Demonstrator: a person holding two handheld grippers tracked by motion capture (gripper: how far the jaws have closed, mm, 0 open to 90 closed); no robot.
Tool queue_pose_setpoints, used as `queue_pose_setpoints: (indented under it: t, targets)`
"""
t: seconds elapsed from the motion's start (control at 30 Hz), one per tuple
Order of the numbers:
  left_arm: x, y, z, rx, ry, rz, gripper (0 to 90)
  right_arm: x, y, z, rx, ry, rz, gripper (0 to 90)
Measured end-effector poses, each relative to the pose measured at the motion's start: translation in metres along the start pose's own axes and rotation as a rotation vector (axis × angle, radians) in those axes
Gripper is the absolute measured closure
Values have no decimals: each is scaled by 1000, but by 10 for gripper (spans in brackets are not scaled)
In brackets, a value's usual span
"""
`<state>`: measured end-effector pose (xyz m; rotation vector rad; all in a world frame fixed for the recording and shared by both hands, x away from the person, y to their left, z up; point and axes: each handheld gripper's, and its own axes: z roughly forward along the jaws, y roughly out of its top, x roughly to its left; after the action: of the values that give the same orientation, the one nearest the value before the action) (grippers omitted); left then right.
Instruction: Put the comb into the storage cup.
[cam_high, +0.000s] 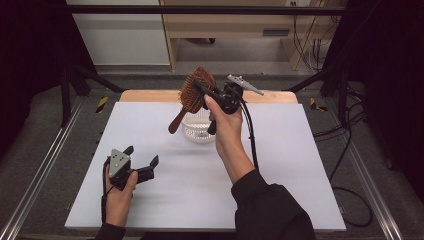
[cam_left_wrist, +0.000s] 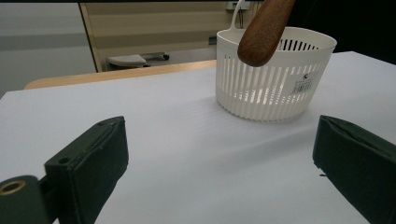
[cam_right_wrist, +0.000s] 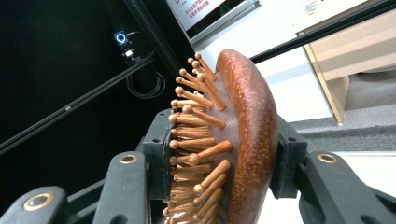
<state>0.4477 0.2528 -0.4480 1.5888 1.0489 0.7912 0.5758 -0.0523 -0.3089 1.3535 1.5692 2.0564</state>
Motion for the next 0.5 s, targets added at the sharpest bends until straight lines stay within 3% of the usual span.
queue_pose_setpoints:
  t: [0.5]
  targets:
    - [1,0,-1,-5,5,-3,36,0,15,-3,-37,-11,-9,518]
